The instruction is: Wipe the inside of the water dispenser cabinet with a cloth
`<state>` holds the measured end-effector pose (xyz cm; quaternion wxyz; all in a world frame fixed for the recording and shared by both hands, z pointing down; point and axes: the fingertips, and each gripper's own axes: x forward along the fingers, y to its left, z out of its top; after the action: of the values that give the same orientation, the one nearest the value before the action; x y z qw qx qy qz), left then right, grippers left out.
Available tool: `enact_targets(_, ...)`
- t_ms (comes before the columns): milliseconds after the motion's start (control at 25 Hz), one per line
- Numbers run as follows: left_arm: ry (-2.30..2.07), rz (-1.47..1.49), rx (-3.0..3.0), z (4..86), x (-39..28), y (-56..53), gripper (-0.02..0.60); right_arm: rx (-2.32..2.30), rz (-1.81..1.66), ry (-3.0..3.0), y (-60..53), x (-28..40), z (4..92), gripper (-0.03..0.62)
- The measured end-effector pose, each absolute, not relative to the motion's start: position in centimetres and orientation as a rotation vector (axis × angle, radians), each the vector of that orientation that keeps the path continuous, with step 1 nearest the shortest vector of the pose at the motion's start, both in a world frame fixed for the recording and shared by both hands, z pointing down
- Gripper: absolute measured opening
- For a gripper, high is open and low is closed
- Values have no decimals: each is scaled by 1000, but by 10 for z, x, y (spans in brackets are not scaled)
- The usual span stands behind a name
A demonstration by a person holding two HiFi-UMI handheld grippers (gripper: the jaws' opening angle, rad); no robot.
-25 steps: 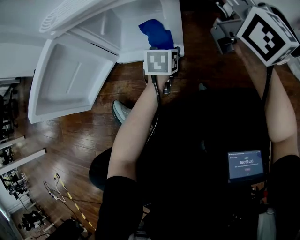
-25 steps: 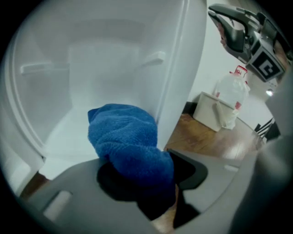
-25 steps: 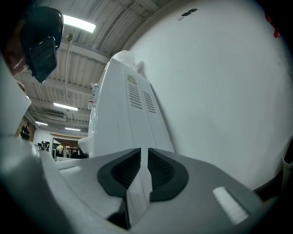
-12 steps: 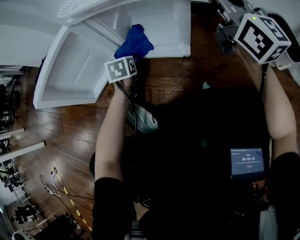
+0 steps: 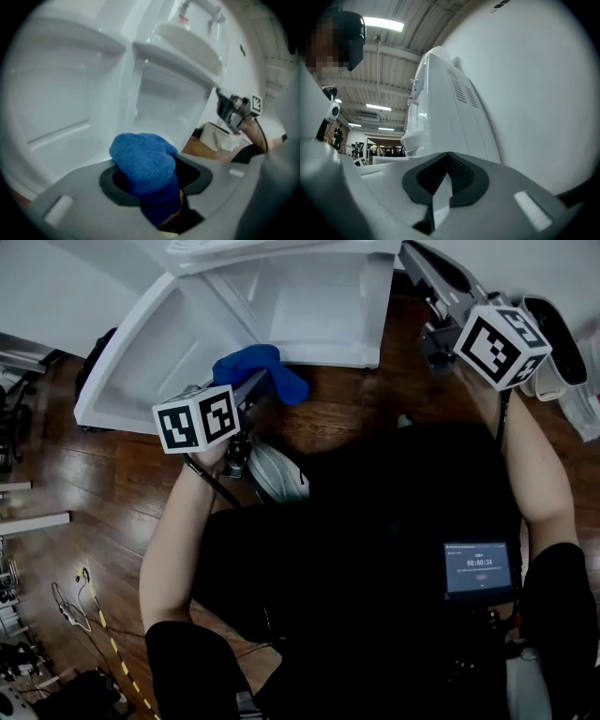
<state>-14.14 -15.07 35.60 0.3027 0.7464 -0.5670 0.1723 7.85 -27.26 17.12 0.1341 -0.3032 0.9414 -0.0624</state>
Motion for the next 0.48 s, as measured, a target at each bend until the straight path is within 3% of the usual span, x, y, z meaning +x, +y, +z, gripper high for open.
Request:
enact_targets(240, -1638, 254, 2246, 263, -129, -115, 202, -1109, -130, 2637, -251, 92, 167, 5)
enact_targets(480, -1671, 225, 2443, 240, -102, -93, 202, -679, 258, 2918, -163, 6, 184, 5)
